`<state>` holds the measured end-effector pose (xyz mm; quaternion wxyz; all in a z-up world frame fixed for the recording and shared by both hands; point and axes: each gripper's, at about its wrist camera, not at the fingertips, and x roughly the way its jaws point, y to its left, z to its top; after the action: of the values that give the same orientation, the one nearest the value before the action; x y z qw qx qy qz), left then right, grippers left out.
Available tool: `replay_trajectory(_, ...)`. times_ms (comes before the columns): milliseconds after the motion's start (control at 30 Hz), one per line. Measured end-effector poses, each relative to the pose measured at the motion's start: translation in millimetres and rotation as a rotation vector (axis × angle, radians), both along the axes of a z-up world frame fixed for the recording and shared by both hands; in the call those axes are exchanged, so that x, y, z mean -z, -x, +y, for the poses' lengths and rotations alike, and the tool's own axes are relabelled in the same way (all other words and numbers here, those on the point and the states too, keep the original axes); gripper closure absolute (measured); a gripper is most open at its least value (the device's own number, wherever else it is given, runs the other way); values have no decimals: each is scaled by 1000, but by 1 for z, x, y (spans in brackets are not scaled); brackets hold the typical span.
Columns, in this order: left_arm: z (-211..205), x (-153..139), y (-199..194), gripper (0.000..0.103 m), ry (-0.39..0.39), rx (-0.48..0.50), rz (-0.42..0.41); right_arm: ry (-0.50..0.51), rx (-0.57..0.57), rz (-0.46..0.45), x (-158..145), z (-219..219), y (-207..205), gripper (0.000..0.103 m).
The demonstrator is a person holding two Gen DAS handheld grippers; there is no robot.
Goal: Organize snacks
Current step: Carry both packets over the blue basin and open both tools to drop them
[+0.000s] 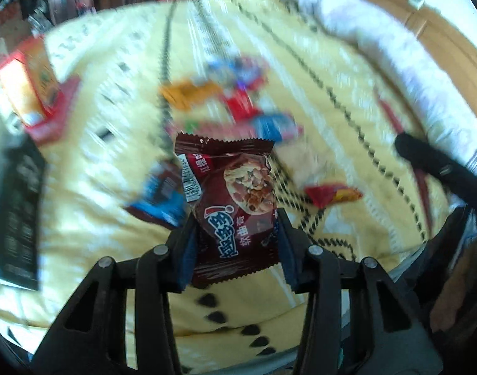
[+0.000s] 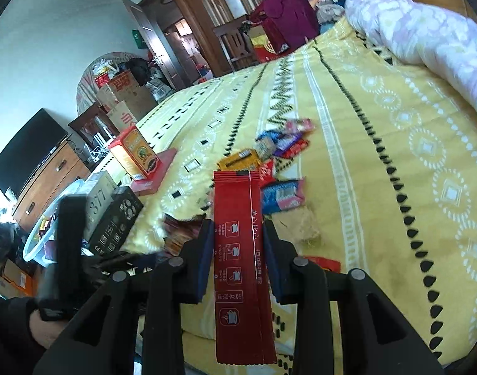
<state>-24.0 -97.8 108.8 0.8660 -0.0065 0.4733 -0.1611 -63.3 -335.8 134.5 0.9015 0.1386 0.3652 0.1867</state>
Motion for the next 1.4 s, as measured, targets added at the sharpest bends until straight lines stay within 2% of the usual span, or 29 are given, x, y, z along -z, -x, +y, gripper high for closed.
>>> replay_trajectory(167, 60, -62, 3, 57, 12, -112, -149, 12, -69, -64, -37, 36, -13, 68)
replay_trajectory(267, 114, -96, 7, 57, -2, -219, -227, 11, -136, -116, -65, 71, -23, 68)
replay_trajectory(400, 208, -133, 18, 57, -54, -412, -317, 3, -275, -200, -110, 146, -38, 68)
replay_trajectory(533, 300, -150, 34, 57, -58, -607, -357, -19, -429, -260, -147, 234, -43, 68)
replay_trajectory(600, 348, -151, 42, 57, -58, -715, -361, -26, -511, -283, -163, 284, -41, 68)
replay_trajectory(700, 398, -144, 52, 57, -80, -825, -345, -33, -612, -298, -178, 350, -38, 68)
replay_trajectory(800, 422, -129, 57, 57, -99, -884, -310, -39, -700, -275, -182, 415, -38, 68)
replay_trajectory(1033, 446, -112, 70, 57, -96, -920, -263, -13, -801, -193, -161, 511, -41, 68)
replay_trajectory(1233, 457, -112, 78, 57, -83, -924, -261, 11, -830, -166, -145, 541, -38, 68)
replay_trajectory(1400, 460, -109, 80, 57, -65, -918, -258, 18, -827, -163, -145, 537, -38, 68)
